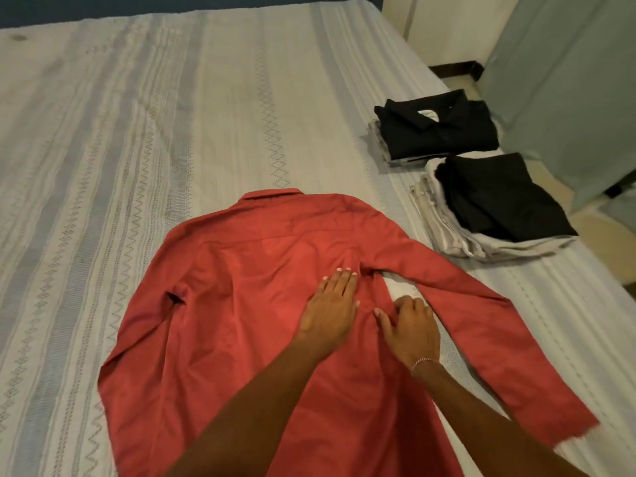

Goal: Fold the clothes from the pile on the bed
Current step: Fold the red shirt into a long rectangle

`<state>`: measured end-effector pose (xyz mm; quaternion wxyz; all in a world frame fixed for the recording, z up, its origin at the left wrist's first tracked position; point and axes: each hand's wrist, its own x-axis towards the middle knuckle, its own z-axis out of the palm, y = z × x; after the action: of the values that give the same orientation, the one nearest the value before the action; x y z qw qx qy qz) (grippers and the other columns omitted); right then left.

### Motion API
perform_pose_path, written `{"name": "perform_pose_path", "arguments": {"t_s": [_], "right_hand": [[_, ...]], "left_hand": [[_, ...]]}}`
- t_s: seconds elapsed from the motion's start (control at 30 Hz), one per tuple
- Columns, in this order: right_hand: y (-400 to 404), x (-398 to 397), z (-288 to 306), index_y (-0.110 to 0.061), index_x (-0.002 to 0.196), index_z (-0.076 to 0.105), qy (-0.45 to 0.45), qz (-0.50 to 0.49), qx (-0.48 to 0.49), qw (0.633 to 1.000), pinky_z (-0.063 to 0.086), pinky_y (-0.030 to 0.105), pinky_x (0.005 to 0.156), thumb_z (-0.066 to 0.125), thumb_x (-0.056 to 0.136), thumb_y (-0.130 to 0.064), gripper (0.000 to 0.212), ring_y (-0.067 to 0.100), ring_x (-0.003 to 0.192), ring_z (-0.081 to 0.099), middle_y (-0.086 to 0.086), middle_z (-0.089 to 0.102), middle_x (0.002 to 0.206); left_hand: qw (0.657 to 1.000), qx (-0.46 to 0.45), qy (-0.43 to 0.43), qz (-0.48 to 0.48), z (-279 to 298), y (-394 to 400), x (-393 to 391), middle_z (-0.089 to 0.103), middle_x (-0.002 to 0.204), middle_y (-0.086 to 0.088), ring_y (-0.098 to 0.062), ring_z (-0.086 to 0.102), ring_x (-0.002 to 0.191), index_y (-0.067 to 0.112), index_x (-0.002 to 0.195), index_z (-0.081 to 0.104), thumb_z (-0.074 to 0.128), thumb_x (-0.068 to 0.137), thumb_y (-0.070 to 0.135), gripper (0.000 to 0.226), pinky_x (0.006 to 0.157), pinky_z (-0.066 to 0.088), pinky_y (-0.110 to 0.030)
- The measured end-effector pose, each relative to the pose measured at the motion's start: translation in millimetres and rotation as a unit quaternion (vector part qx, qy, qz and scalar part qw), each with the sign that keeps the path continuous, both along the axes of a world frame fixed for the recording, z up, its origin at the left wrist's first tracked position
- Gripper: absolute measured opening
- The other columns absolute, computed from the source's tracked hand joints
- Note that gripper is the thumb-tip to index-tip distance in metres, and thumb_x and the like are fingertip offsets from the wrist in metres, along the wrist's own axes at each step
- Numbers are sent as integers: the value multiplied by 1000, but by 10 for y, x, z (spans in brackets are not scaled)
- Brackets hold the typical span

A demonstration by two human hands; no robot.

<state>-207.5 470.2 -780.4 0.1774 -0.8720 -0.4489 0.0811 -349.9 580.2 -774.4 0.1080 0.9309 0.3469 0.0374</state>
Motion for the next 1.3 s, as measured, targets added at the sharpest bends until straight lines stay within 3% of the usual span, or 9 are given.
{"name": "perform_pose_path", "arguments": {"t_s": [0.2, 0.4, 0.5, 0.63, 0.8, 0.9, 1.07, 1.2, 1.3], "right_hand": [[-33, 159, 61, -16, 90, 56, 100, -65, 31, 992, 38, 35, 60, 58, 99, -36, 22, 38, 82, 65, 14, 70, 82], [-268, 127, -23, -14, 94, 59, 113, -88, 46, 989, 48, 40, 65, 54, 99, -44, 31, 38, 81, 67, 13, 70, 81], [-444, 182, -12, -18, 78, 49, 142, -58, -22, 988, 41, 36, 63, 60, 92, -58, 44, 33, 78, 64, 5, 66, 75], [-775, 194, -33, -24, 69, 38, 194, -31, -13, 980, 30, 33, 61, 56, 99, -44, 41, 36, 75, 63, -5, 49, 61], [-1192, 22, -6, -22, 90, 48, 215, -43, -32, 975, 40, 35, 65, 56, 93, -61, 39, 27, 75, 60, 0, 60, 71], [-1522, -82, -2, -25, 76, 43, 207, -33, -45, 977, 38, 34, 64, 57, 93, -58, 41, 25, 69, 58, -2, 56, 66], [-1928, -225, -22, -18, 86, 47, 202, -55, -43, 977, 48, 39, 63, 47, 98, -57, 40, 33, 72, 63, 9, 64, 73], [-2103, -315, 108, -18, 97, 49, 198, -61, -49, 977, 44, 34, 63, 55, 96, -56, 38, 24, 71, 62, 3, 64, 75], [-2309, -416, 109, -17, 90, 50, 164, -58, -108, 979, 49, 38, 67, 48, 99, -54, 38, 30, 77, 64, 9, 66, 82]], "left_hand": [[994, -100, -1, 34, -160, 7, 83, 2, 169, -3, -22, -2, 155, 20, 162, 6, 26, 94, 67, 85, 125, 2, -49], [996, -57, 19, 63, -335, -68, 145, -9, 169, -3, -22, -12, 155, 26, 161, -6, 22, 86, 81, 97, 124, -3, -54], [995, -59, 43, 71, -274, -100, 203, -13, 168, -7, -26, -13, 155, 33, 160, -8, 24, 85, 84, 96, 120, -2, -64], [988, -75, 97, 95, -111, -166, 326, -20, 166, -11, -32, -16, 153, 45, 156, -12, 27, 76, 93, 101, 107, -5, -78], [987, -17, 93, 126, -31, -518, 265, 1, 166, -20, -38, -2, 154, 29, 161, 3, 26, 90, 78, 89, 115, 4, -73], [998, 24, 49, 41, -115, -1037, 7, 19, 165, -18, -32, 12, 154, 13, 159, 19, 26, 99, 66, 81, 122, 12, -58], [999, -2, 48, 12, -204, -1760, -450, 11, 168, -11, -30, 4, 155, 21, 160, 22, 34, 93, 71, 84, 119, 9, -66], [997, -12, 74, -7, -89, -2082, -531, 12, 168, -8, -31, 6, 155, 24, 159, 23, 34, 89, 76, 88, 115, 9, -72], [994, -43, 96, 24, -77, -2261, -563, 6, 169, -5, -30, 2, 155, 27, 161, 16, 29, 88, 80, 91, 113, 6, -74]]}}
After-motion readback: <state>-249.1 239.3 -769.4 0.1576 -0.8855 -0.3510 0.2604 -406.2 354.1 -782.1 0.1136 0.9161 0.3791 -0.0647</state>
